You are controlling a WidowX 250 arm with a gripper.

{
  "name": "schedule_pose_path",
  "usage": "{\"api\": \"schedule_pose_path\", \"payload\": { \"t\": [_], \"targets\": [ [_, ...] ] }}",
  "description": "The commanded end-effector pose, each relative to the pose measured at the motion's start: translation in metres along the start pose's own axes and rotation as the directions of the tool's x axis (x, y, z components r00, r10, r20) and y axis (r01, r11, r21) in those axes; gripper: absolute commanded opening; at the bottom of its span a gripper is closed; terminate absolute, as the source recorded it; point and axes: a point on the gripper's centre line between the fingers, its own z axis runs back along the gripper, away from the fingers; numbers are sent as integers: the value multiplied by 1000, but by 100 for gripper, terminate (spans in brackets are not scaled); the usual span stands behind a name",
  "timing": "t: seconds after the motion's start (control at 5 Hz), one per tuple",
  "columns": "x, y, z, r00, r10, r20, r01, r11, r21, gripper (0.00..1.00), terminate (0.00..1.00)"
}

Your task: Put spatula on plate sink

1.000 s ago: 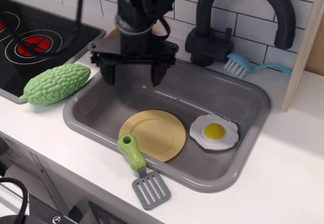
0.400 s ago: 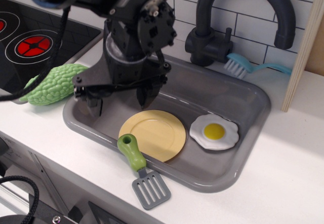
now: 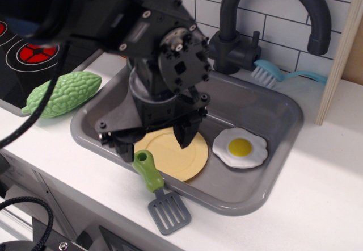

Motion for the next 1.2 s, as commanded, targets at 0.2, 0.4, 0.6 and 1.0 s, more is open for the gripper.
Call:
{"api": "schedule_pose_path", "payload": {
  "t": [0.2,0.4,0.6,1.0],
  "targets": [
    [-13,4,-13,992,122,-13,-123,992,-29,100,0],
    [-16,0,-21,991,134,-12,-134,991,-10,100,0],
    [-13,-1,-22,988,152,-18,-152,988,-21,0,0],
    [8,-11,-17,982,189,-20,-189,982,-4,0,0]
  ]
}}
